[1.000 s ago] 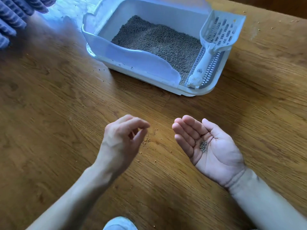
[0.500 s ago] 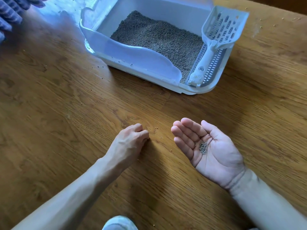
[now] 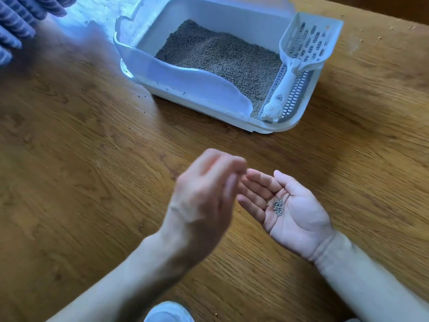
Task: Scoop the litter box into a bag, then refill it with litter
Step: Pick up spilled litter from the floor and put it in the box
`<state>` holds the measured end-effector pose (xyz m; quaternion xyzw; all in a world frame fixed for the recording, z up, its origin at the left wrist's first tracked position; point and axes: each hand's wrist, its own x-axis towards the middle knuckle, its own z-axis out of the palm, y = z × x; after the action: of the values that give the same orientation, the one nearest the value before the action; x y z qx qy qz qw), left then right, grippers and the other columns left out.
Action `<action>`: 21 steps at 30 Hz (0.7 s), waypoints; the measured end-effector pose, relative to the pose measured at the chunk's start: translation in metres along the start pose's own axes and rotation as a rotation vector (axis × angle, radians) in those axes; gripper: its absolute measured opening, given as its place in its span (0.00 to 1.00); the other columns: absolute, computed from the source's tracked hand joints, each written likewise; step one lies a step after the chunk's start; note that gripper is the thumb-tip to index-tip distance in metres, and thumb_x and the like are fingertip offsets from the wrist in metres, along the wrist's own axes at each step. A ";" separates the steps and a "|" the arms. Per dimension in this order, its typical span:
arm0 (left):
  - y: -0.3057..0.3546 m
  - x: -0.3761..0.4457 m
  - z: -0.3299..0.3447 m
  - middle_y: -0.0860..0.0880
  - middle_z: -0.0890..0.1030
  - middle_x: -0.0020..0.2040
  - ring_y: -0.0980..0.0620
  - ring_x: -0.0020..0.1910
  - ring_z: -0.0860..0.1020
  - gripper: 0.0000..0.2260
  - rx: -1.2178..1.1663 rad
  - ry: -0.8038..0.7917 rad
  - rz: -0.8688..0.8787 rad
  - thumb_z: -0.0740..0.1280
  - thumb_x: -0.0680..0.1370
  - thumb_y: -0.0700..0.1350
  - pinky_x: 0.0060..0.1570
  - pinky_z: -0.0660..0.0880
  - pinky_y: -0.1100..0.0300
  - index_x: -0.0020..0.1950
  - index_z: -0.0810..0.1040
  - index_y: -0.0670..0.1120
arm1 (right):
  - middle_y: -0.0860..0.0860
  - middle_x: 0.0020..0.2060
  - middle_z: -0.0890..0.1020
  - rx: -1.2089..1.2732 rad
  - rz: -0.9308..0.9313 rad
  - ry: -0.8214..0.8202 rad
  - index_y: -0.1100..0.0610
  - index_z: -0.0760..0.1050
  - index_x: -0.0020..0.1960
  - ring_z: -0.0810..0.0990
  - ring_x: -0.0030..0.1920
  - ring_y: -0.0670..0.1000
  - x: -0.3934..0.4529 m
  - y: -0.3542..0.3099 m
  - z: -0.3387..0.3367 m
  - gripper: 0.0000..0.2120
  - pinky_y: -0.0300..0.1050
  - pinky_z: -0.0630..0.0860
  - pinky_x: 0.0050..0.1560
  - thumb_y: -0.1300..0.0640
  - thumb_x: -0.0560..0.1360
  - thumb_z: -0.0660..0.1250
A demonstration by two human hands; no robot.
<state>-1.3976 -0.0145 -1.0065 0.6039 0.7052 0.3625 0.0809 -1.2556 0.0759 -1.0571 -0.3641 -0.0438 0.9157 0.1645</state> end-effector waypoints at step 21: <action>-0.114 -0.045 -0.001 0.50 0.80 0.50 0.52 0.46 0.78 0.11 0.308 -0.492 -0.083 0.77 0.72 0.39 0.47 0.79 0.59 0.54 0.85 0.47 | 0.62 0.50 0.84 -0.018 -0.076 -0.056 0.65 0.84 0.47 0.84 0.51 0.58 -0.008 -0.010 0.007 0.25 0.49 0.83 0.45 0.51 0.79 0.52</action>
<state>-1.4771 -0.0567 -1.0896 0.6494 0.7353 0.0901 0.1716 -1.2526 0.0835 -1.0445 -0.3381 -0.0707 0.9181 0.1946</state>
